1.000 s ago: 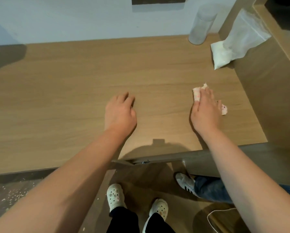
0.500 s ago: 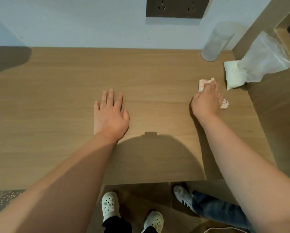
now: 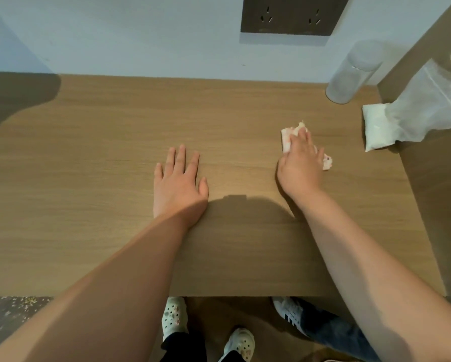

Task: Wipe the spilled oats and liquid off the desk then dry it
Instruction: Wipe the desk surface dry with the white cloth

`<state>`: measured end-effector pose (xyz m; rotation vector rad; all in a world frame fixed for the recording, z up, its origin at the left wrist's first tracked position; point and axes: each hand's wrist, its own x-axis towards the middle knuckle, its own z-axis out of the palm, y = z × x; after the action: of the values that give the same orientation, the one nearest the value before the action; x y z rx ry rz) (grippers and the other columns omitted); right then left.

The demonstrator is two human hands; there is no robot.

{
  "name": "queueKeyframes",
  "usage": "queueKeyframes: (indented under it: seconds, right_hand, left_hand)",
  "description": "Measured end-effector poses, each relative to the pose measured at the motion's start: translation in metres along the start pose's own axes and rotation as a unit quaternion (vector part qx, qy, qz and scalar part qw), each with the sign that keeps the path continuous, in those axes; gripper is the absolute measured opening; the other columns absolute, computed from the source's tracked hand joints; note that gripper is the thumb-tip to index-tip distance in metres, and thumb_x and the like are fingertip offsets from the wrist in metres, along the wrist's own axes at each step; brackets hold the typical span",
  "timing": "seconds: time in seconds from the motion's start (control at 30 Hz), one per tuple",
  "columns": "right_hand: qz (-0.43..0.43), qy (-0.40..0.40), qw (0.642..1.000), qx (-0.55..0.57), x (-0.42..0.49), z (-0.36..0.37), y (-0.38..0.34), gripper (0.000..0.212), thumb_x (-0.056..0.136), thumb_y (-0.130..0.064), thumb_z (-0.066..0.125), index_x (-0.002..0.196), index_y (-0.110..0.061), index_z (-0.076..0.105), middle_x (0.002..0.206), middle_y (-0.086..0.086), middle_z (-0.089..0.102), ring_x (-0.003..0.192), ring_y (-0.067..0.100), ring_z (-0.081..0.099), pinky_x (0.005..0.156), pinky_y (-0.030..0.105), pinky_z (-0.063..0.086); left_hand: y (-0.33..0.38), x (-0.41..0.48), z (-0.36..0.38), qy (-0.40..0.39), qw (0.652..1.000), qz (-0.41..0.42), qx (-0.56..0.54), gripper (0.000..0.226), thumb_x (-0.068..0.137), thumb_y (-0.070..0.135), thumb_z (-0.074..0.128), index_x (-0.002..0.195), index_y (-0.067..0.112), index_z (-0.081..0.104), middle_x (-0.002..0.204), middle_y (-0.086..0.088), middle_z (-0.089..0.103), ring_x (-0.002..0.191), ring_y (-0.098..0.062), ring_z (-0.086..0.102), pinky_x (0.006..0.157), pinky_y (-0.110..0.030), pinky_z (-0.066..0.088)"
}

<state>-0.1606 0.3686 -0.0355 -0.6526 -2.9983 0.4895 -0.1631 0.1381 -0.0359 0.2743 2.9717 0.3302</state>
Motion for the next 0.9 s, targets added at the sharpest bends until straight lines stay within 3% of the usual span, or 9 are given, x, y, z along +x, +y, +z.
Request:
queueKeyframes:
  seconds: [0.03,0.1,0.2,0.33,0.47,0.57,0.63,0.77,0.9]
  right_hand:
    - [-0.004,-0.012,1.000,0.016,0.004,0.004,-0.013,0.062,0.094,-0.007,0.040,0.154,-0.010,0.021,0.164,0.006,0.007,0.151,0.023,0.007,0.122,0.047,0.005]
    - [-0.110,-0.047,0.992,0.024,-0.005,0.016,-0.037,0.071,0.091,-0.002,0.043,0.155,-0.016,0.016,0.165,0.001,0.004,0.150,0.022,0.007,0.123,0.044,0.005]
    - [-0.271,-0.088,0.958,-0.009,-0.013,0.014,-0.035,0.060,0.096,-0.009,0.038,0.154,-0.018,0.023,0.164,0.001,0.009,0.151,0.017,0.007,0.121,0.040,0.000]
    - [-0.115,-0.004,0.993,-0.012,0.058,0.002,0.003,0.054,0.095,-0.009,0.040,0.148,-0.010,0.032,0.161,0.010,0.019,0.146,0.030,0.023,0.121,0.046,0.017]
    - [0.082,0.018,0.996,-0.014,0.119,-0.002,-0.002,0.059,0.098,-0.014,0.040,0.152,-0.002,0.021,0.163,0.014,0.010,0.150,0.027,0.007,0.122,0.041,0.007]
    - [0.175,0.046,0.984,0.007,0.137,-0.001,-0.019,0.061,0.098,-0.015,0.037,0.154,-0.003,0.014,0.163,0.014,0.005,0.151,0.028,0.002,0.122,0.039,0.003]
    - [0.142,0.050,0.989,0.015,0.136,0.005,-0.028,0.061,0.097,-0.013,0.039,0.153,-0.003,0.019,0.163,0.014,0.010,0.150,0.027,0.006,0.122,0.040,0.005]
    - [-0.080,0.029,0.996,-0.006,0.128,0.008,-0.014,0.051,0.098,-0.016,0.036,0.148,-0.004,0.033,0.158,0.014,0.027,0.147,0.029,0.021,0.121,0.042,0.016]
    - [-0.056,0.022,0.998,0.000,0.140,-0.004,0.012,0.051,0.100,-0.018,0.035,0.149,-0.003,0.031,0.159,0.013,0.025,0.148,0.027,0.019,0.122,0.040,0.014]
  left_hand:
    - [0.000,0.000,0.000,-0.002,1.000,-0.001,-0.001,0.061,0.099,0.039,0.030,0.156,0.026,0.014,0.164,-0.001,0.000,0.150,-0.017,-0.009,0.122,-0.043,-0.001]
    - [0.001,-0.001,0.000,-0.007,1.000,-0.005,-0.004,0.062,0.098,0.039,0.030,0.156,0.026,0.012,0.164,-0.002,-0.003,0.150,-0.017,-0.010,0.122,-0.043,-0.002]
    - [0.001,0.000,-0.001,-0.011,1.000,-0.021,-0.001,0.064,0.099,0.039,0.029,0.156,0.027,0.005,0.164,-0.004,-0.008,0.150,-0.018,-0.014,0.121,-0.044,-0.006]
    - [0.002,0.000,-0.003,-0.026,0.999,-0.022,0.022,0.063,0.100,0.040,0.025,0.156,0.027,-0.001,0.163,-0.006,-0.011,0.149,-0.020,-0.016,0.121,-0.046,-0.006]
    - [0.000,0.000,-0.002,-0.021,1.000,-0.016,0.005,0.063,0.100,0.039,0.028,0.156,0.027,0.004,0.164,-0.006,-0.007,0.150,-0.020,-0.014,0.121,-0.046,-0.006]
    - [0.000,0.001,-0.001,-0.010,1.000,-0.015,-0.009,0.064,0.098,0.038,0.033,0.156,0.026,0.008,0.164,-0.006,-0.004,0.150,-0.020,-0.012,0.121,-0.045,-0.006]
    - [-0.001,0.001,-0.001,-0.005,1.000,-0.013,-0.017,0.064,0.098,0.039,0.034,0.156,0.026,0.011,0.164,-0.006,-0.002,0.150,-0.019,-0.011,0.121,-0.045,-0.005]
    - [-0.001,0.001,0.000,-0.004,1.000,-0.015,-0.020,0.064,0.098,0.041,0.035,0.156,0.027,0.012,0.164,-0.005,-0.001,0.150,-0.019,-0.010,0.121,-0.046,-0.004]
    - [-0.002,0.001,0.000,-0.005,1.000,-0.014,-0.018,0.064,0.098,0.041,0.035,0.156,0.027,0.012,0.164,-0.005,-0.001,0.150,-0.019,-0.011,0.121,-0.045,-0.005]
